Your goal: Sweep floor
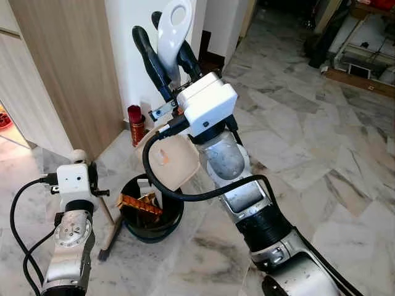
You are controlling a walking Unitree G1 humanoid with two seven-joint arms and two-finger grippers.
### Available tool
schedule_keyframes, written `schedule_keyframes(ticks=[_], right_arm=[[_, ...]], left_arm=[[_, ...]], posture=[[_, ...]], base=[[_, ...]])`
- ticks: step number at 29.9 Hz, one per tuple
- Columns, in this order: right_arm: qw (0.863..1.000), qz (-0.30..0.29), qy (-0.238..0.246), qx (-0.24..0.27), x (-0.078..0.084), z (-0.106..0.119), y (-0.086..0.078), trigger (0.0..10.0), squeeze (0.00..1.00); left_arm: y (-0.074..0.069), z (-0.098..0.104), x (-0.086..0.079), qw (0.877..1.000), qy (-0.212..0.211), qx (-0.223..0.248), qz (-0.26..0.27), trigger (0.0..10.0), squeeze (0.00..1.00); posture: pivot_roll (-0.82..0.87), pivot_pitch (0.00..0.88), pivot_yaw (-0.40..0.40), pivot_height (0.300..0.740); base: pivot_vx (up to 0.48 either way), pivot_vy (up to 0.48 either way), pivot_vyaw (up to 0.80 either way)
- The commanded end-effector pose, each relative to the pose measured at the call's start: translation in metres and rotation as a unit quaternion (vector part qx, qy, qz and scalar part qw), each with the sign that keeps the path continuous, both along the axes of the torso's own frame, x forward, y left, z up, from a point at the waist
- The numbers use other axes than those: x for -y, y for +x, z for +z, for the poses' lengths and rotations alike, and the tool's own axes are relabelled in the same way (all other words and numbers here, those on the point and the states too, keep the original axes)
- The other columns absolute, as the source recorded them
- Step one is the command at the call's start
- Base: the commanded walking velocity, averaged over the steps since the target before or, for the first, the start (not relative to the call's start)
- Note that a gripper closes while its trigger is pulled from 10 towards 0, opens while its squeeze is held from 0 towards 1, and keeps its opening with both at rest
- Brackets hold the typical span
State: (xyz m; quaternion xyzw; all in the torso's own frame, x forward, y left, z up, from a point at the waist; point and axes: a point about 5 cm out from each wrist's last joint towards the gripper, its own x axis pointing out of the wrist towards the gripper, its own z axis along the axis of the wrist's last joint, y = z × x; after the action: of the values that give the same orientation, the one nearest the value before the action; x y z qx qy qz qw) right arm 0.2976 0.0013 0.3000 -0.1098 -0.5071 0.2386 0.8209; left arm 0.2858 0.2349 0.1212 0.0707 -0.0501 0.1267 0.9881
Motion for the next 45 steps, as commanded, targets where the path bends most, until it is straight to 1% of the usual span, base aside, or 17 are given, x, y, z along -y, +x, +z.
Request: schedule_keyframes(ticks=[1, 6, 9, 12, 14, 15, 18, 21, 22, 24, 25, 26, 29, 31, 36, 38, 45], right_arm=[[0.998, -0.037, -0.002, 0.055, 0.009, 0.018, -0.001, 10.0, 0.0], [0.994, -0.098, -0.008, 0.052, 0.022, 0.02, 0.012, 10.0, 0.0], [0.984, -0.174, -0.021, 0.02, 0.037, 0.014, 0.029, 10.0, 0.0], [0.978, -0.206, -0.021, -0.004, 0.047, 0.008, 0.039, 10.0, 0.0], [0.973, -0.226, -0.008, -0.049, 0.06, 0.0, 0.049, 10.0, 0.0], [0.973, -0.226, -0.008, -0.049, 0.06, 0.0, 0.049, 10.0, 0.0], [0.957, -0.264, 0.014, -0.12, 0.084, -0.018, 0.061, 10.0, 0.0], [0.949, -0.279, 0.016, -0.147, 0.094, -0.03, 0.065, 10.0, 0.0], [0.938, -0.287, 0.032, -0.192, 0.105, -0.046, 0.068, 10.0, 0.0], [0.933, -0.288, 0.044, -0.213, 0.109, -0.054, 0.068, 10.0, 0.0], [0.922, -0.286, 0.071, -0.252, 0.117, -0.066, 0.07, 10.0, 0.0], [0.922, -0.286, 0.071, -0.252, 0.117, -0.066, 0.07, 10.0, 0.0], [0.897, -0.292, 0.114, -0.311, 0.135, -0.09, 0.071, 10.0, 0.0], [0.886, -0.302, 0.118, -0.331, 0.146, -0.104, 0.069, 10.0, 0.0], [0.88, -0.301, 0.111, -0.349, 0.152, -0.122, 0.064, 10.0, 0.0], [0.869, -0.288, 0.148, -0.373, 0.158, -0.131, 0.061, 10.0, 0.0], [0.864, -0.276, 0.162, -0.388, 0.161, -0.139, 0.06, 10.0, 0.0]], left_arm=[[-0.001, 0.01, 0.006, 0.999, 0.009, 0.029, -0.014, 10.0, 0.0], [-0.001, 0.01, 0.006, 0.999, 0.009, 0.03, -0.015, 10.0, 0.0], [0.0, 0.01, 0.007, 0.999, 0.009, 0.029, -0.016, 10.0, 0.0], [0.0, 0.009, 0.007, 0.999, 0.009, 0.028, -0.018, 10.0, 0.0], [-0.001, 0.009, 0.007, 0.999, 0.008, 0.027, -0.018, 10.0, 0.0], [-0.001, 0.009, 0.007, 0.999, 0.008, 0.027, -0.018, 10.0, 0.0], [-0.003, 0.008, 0.006, 1.0, 0.008, 0.026, -0.017, 10.0, 0.0], [-0.004, 0.008, 0.004, 1.0, 0.008, 0.024, -0.014, 10.0, 0.0], [-0.005, 0.007, 0.002, 1.0, 0.005, 0.024, -0.009, 10.0, 0.0], [-0.005, 0.007, 0.001, 1.0, 0.003, 0.024, -0.006, 10.0, 0.0], [-0.006, 0.007, 0.0, 1.0, 0.0, 0.025, 0.001, 10.0, 0.0], [-0.006, 0.007, 0.0, 1.0, 0.0, 0.025, 0.001, 10.0, 0.0], [-0.009, 0.006, -0.004, 1.0, -0.002, 0.024, 0.016, 10.0, 0.0], [-0.012, 0.003, -0.007, 1.0, 0.002, 0.016, 0.024, 10.0, 0.0], [-0.017, -0.001, -0.012, 0.999, 0.006, 0.007, 0.04, 10.0, 0.0], [-0.019, -0.001, -0.018, 0.998, 0.011, 0.007, 0.053, 10.0, 0.0], [-0.017, 0.001, -0.018, 0.998, 0.01, 0.009, 0.055, 10.0, 0.0]], posture=[[0.22, 0.092, -0.123, 0.74], [0.22, 0.093, -0.122, 0.74], [0.22, 0.093, -0.123, 0.74], [0.22, 0.095, -0.125, 0.74], [0.22, 0.094, -0.126, 0.74], [0.22, 0.094, -0.126, 0.74], [0.22, 0.091, -0.127, 0.74], [0.22, 0.087, -0.129, 0.74], [0.22, 0.086, -0.13, 0.74], [0.22, 0.082, -0.131, 0.74], [0.22, 0.081, -0.133, 0.74], [0.22, 0.081, -0.133, 0.74], [0.22, 0.072, -0.137, 0.74], [0.23, 0.065, -0.139, 0.74], [0.23, 0.059, -0.142, 0.74], [0.24, 0.059, -0.145, 0.74], [0.23, 0.062, -0.146, 0.74]], base=[[0.0, 0.0, 0.0], [0.0, 0.0, 0.0], [0.0, 0.0, 0.0], [0.0, 0.0, 0.0], [0.0, 0.0, 0.0], [0.0, 0.0, 0.0], [0.0, 0.0, 0.0], [0.0, 0.0, 0.0], [0.0, 0.0, 0.0], [0.0, 0.0, 0.0], [0.0, 0.0, 0.0], [0.0, 0.0, 0.0], [0.0, 0.0, 0.0], [0.0, 0.0, 0.0], [0.0, 0.0, 0.0], [0.0, 0.0, 0.0], [0.0, 0.0, 0.0]])
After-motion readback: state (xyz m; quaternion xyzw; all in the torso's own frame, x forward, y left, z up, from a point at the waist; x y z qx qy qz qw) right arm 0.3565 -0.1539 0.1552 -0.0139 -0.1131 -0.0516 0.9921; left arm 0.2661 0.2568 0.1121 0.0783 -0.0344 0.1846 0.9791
